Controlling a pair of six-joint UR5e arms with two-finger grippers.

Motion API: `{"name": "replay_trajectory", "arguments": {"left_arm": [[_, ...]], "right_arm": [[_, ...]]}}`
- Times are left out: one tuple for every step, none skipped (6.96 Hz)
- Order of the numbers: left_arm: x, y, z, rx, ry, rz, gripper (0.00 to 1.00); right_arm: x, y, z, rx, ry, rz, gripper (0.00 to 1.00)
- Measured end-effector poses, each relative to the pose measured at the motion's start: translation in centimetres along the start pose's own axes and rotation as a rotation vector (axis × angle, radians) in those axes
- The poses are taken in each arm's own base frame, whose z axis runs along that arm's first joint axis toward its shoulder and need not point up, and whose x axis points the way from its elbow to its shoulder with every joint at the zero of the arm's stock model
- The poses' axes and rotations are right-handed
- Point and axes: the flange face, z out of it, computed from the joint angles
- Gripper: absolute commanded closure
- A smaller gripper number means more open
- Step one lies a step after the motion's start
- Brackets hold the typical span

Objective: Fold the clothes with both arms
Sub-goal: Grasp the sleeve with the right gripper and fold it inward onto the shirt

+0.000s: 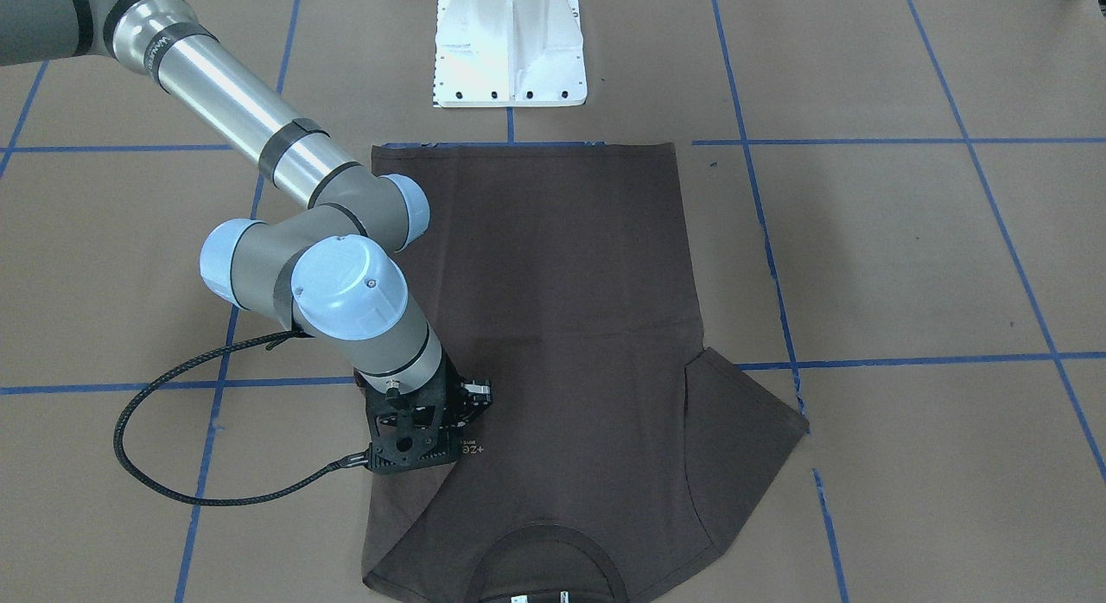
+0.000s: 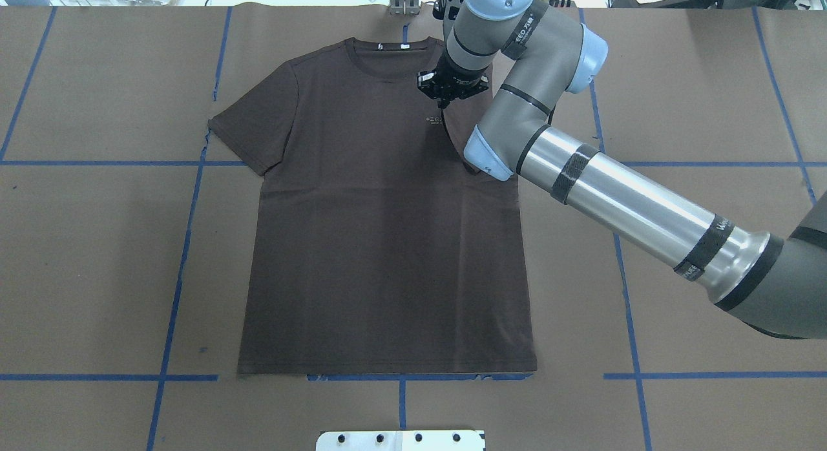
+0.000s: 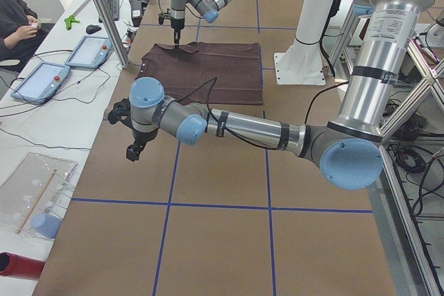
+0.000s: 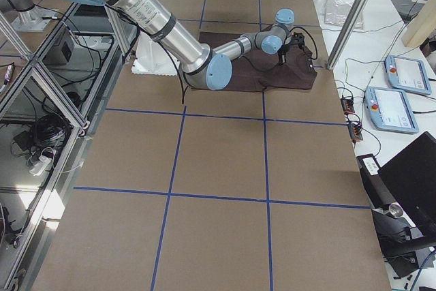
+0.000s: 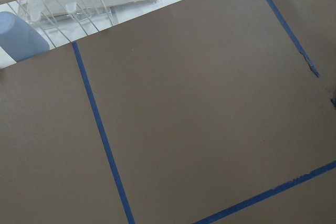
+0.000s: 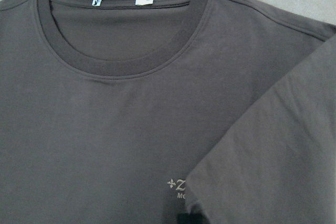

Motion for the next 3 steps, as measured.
{"name": "replay_trajectory", "arguments": {"left_arm": [[-0.03,-0.04,0.05,0.0,0.0,0.0,0.0],[-0.06,-0.2,0.09,0.001,0.0,0.0,0.0],[0.06,-0.94,0.17,0.003,0.001,-0.012,0.0]], "right_arm": [[-0.08,0.03,0.02,0.002,0.0,-0.002,0.0],[-0.12,0.04,0.01,0.003,0.001,-0.003,0.0],[-0.01,0.02,-0.05,0.002,0.002,0.0,0.0]]}}
